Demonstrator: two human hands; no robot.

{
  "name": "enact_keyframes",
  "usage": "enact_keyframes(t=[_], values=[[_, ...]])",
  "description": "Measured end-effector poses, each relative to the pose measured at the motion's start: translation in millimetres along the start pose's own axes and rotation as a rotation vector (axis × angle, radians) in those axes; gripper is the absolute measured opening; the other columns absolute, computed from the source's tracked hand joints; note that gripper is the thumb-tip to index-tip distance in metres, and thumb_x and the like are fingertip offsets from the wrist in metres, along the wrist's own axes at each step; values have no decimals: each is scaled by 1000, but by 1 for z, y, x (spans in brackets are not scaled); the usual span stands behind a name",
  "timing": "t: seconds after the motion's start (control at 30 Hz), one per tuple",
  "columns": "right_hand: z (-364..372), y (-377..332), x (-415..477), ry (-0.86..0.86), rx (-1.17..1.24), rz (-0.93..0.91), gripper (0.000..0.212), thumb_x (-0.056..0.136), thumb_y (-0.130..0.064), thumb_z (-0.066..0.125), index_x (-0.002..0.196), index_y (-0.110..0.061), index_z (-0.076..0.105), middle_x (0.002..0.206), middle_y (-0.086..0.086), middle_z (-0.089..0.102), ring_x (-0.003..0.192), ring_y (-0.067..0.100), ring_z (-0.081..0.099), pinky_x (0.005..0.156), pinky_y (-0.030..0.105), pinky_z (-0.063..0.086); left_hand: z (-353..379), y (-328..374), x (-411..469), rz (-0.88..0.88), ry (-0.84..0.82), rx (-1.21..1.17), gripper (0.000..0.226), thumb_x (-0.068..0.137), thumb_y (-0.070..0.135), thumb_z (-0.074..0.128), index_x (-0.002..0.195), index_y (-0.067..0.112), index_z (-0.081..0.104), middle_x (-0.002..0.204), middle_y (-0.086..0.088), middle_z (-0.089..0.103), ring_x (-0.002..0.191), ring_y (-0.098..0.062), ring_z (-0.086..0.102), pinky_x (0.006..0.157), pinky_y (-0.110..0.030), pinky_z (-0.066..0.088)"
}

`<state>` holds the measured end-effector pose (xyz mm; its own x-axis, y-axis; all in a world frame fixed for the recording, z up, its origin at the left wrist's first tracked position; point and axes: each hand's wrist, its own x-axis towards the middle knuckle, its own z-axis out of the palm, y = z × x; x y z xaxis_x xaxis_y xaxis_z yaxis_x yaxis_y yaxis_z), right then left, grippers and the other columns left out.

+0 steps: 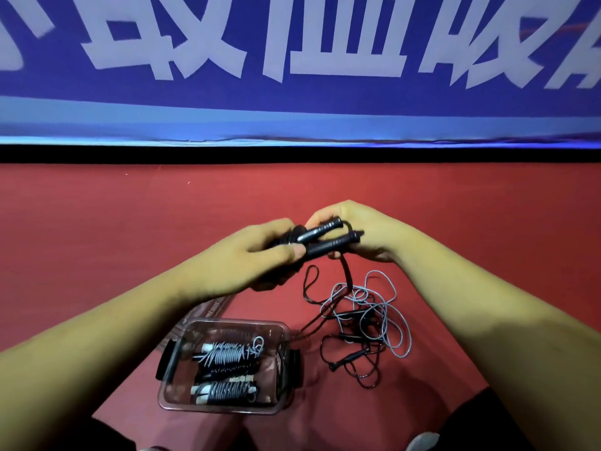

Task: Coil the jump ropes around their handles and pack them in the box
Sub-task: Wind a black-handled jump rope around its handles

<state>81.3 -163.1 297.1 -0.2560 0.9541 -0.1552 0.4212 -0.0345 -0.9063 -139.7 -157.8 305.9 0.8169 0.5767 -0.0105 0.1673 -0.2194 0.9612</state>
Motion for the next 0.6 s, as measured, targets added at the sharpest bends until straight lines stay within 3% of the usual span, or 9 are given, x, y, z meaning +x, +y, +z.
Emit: enact_keyframes(t=[0.07, 0.13, 0.2, 0.33, 0.47, 0.6], values=[[6, -1, 0, -31, 179, -2, 18, 89, 0, 60, 78, -11, 70, 66, 11, 59, 58, 17, 51, 55, 26, 43, -1, 2, 3, 13, 123, -158, 25, 90, 23, 50, 104, 8, 36, 62, -6, 49, 50, -16, 33, 46, -23, 23], [13, -1, 2, -89, 261, -7, 20, 92, -7, 59, 75, -14, 68, 63, 6, 55, 58, 17, 47, 57, 28, 39, -6, 3, 8, 33, 226, -223, 24, 89, 25, 48, 109, 13, 44, 61, -9, 50, 51, -16, 33, 50, -27, 19], [20, -4, 5, -112, 308, 10, 24, 102, -10, 45, 83, -8, 60, 59, 3, 45, 54, 15, 38, 55, 27, 33, -14, 3, 11, 42, 318, -248, 30, 90, 27, 48, 113, 7, 53, 62, -12, 48, 50, -17, 34, 50, -25, 20], [25, -14, 6, 0, 322, -16, 26, 104, -30, 42, 95, -8, 52, 53, -4, 31, 46, 12, 25, 48, 25, 23, -31, 1, 15, 26, 433, -264, 23, 90, 29, 56, 96, 7, 53, 67, -12, 45, 48, -16, 36, 48, -22, 25], [32, -19, 5, 96, 62, -82, 14, 100, -20, 53, 95, -8, 59, 50, -7, 40, 45, 15, 40, 49, 27, 36, -41, -2, 18, -15, 520, -165, 14, 94, 14, 64, 99, 8, 52, 69, -11, 51, 56, -20, 44, 54, -29, 37], [34, -18, 6, 214, -58, -64, 22, 99, -16, 53, 84, -17, 68, 69, 1, 59, 67, 12, 61, 70, 32, 49, -46, -5, 18, -64, 554, 17, 24, 88, 14, 72, 101, 11, 51, 70, -9, 60, 56, -19, 53, 61, -36, 46]])
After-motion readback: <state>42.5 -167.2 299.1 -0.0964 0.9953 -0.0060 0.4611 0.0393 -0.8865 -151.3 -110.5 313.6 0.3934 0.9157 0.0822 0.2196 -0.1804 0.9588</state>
